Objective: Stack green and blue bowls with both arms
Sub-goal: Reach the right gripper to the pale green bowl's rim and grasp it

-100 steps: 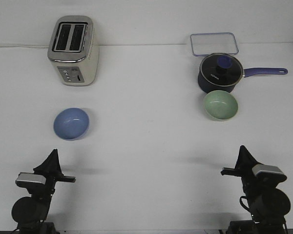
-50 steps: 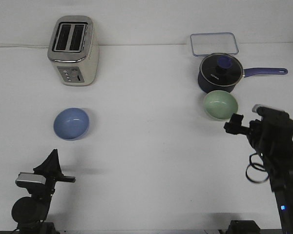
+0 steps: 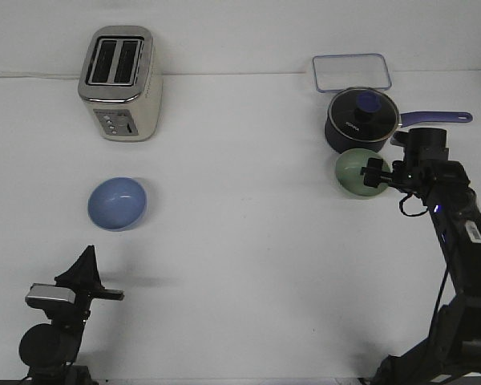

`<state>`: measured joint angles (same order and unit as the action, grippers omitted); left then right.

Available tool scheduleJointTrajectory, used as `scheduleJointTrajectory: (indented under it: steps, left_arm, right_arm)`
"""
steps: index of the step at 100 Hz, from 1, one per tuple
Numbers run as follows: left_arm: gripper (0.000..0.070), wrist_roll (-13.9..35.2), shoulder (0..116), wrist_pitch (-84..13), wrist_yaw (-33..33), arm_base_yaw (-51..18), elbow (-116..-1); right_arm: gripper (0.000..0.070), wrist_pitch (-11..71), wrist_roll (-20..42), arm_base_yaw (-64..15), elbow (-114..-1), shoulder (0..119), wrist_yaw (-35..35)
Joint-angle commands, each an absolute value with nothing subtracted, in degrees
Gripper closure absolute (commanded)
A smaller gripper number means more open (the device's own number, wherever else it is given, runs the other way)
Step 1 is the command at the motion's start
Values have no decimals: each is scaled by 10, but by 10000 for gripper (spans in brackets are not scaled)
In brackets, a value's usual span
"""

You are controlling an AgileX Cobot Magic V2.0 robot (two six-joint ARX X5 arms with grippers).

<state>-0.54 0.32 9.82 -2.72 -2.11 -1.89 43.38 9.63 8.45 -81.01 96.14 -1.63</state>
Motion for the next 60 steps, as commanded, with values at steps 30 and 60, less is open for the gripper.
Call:
scheduleJointTrajectory:
  steps: [30,60]
  left_arm:
    - [685,-4,3,104,-27,-21,-8]
    - [685,-4,3,104,-27,-21,-8]
  right_arm:
    - [188,416,70,98,-852,1076,-48]
    - [700,406,66,99,-852,1086,-51]
